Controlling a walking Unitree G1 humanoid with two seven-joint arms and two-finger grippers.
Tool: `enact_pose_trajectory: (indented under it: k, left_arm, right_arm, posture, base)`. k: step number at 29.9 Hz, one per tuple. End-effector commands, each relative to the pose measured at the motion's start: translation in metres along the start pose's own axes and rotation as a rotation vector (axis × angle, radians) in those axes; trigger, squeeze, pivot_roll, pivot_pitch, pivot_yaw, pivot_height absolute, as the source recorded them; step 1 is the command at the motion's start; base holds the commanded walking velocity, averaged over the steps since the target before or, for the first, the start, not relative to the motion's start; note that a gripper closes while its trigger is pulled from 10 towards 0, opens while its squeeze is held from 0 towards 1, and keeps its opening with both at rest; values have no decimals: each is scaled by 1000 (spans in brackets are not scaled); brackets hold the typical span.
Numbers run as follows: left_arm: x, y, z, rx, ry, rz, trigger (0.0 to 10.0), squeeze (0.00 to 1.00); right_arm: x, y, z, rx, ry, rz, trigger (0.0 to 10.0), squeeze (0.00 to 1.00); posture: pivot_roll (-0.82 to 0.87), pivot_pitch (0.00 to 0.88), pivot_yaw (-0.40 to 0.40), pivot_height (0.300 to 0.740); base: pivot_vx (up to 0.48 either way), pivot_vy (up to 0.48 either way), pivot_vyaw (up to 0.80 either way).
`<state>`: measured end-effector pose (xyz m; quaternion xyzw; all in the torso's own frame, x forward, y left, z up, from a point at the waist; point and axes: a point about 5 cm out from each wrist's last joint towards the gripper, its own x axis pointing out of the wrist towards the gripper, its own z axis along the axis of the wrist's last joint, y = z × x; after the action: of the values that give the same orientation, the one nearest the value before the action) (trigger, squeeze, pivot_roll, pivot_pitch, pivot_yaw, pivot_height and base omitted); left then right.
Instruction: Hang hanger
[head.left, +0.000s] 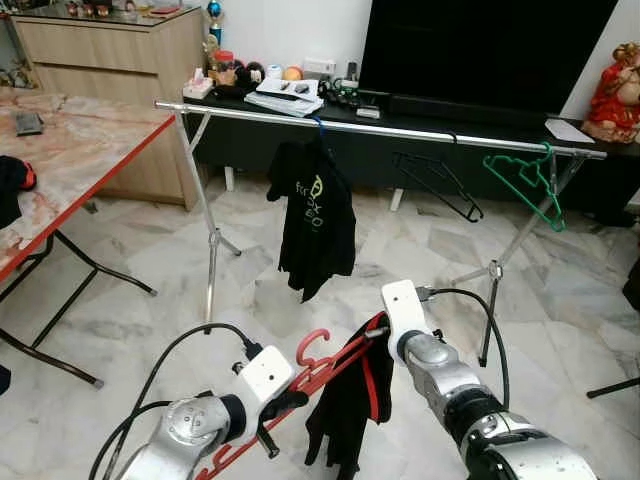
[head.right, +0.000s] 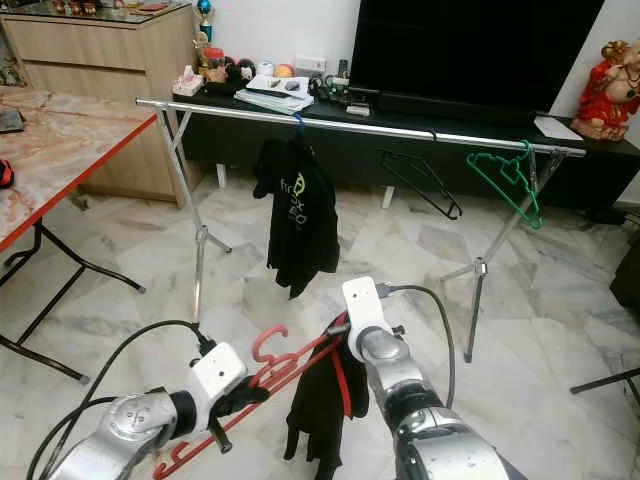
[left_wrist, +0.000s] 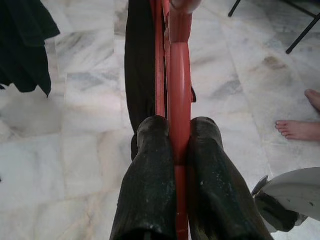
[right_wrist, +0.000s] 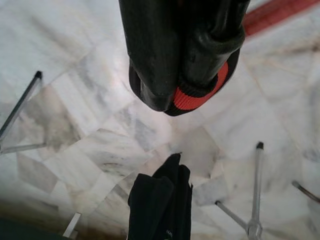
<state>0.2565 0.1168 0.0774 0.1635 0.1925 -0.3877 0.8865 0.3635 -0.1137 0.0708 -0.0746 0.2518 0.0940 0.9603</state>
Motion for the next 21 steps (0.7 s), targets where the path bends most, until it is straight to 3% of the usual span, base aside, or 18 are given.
enact_pose_trajectory:
  k: [1, 7, 11, 17, 21]
  left_arm:
    - [3, 0, 3, 26, 4, 3, 10000, 0]
    - [6, -1, 3, 31, 9, 7, 10000, 0]
    - [12, 4, 7, 30, -2, 60, 10000, 0]
    - [18, 0, 9, 39, 9, 44, 10000, 0]
    - [25, 6, 9, 39, 39, 111, 10000, 0]
  right_arm:
    - [0, 2, 18, 51, -51, 12, 10000, 0]
    - [1, 7, 21, 90, -55, 29, 10000, 0]
    - [1, 15, 28, 163, -70, 70, 10000, 0]
    - [1, 19, 34, 174, -92, 73, 10000, 0]
    - [-1, 23, 45, 195, -129, 84, 10000, 0]
  posture:
    - [159, 0, -123, 740]
    - [159, 0, -123, 740]
    - [155, 0, -122, 740]
    - [151, 0, -119, 740]
    - [143, 0, -116, 740]
  base:
    - [0, 0, 0]
    - [0, 0, 0]
    - [0, 0, 0]
    - [0, 0, 0]
    - [0, 0, 0]
